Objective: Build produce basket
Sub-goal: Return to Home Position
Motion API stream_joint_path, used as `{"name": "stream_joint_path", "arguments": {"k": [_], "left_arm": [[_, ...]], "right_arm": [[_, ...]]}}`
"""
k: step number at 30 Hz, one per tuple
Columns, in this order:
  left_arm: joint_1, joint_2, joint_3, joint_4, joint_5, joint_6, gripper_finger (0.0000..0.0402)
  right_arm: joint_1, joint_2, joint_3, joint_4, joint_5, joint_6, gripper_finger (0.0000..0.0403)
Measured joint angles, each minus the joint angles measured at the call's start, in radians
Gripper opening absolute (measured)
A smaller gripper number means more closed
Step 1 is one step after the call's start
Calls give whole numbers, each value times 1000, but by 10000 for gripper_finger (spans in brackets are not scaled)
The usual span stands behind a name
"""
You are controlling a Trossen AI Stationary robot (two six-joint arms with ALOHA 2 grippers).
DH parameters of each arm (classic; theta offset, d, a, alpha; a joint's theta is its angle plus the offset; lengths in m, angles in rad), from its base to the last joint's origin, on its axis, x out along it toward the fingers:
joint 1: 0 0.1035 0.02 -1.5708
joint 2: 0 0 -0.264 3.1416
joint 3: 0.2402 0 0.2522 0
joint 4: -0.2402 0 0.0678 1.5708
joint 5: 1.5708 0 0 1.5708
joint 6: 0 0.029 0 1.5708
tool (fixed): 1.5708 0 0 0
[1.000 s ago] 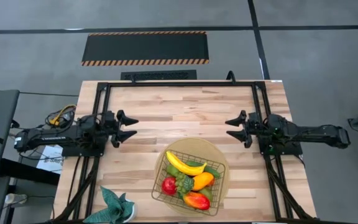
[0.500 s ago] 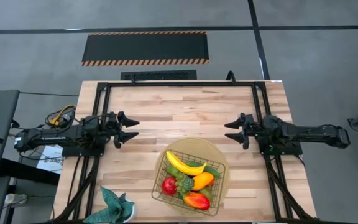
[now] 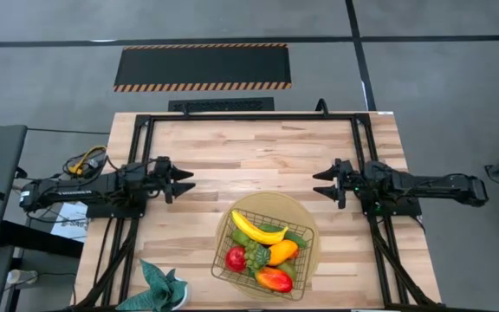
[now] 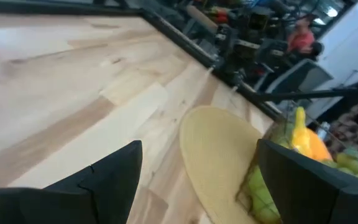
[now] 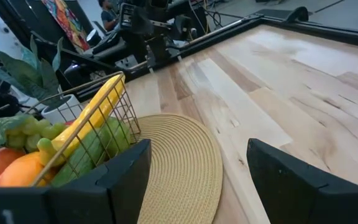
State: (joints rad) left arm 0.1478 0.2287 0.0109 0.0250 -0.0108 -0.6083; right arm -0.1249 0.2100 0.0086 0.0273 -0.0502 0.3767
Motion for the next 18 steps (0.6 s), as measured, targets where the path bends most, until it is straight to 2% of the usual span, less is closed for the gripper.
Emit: {"name": "stream_joint_path", "arguments": {"k": [18], "left_arm": [[0, 0, 0, -5, -2, 23, 302]], "right_arm": [[0, 0, -1, 5, 0, -1, 286]]}}
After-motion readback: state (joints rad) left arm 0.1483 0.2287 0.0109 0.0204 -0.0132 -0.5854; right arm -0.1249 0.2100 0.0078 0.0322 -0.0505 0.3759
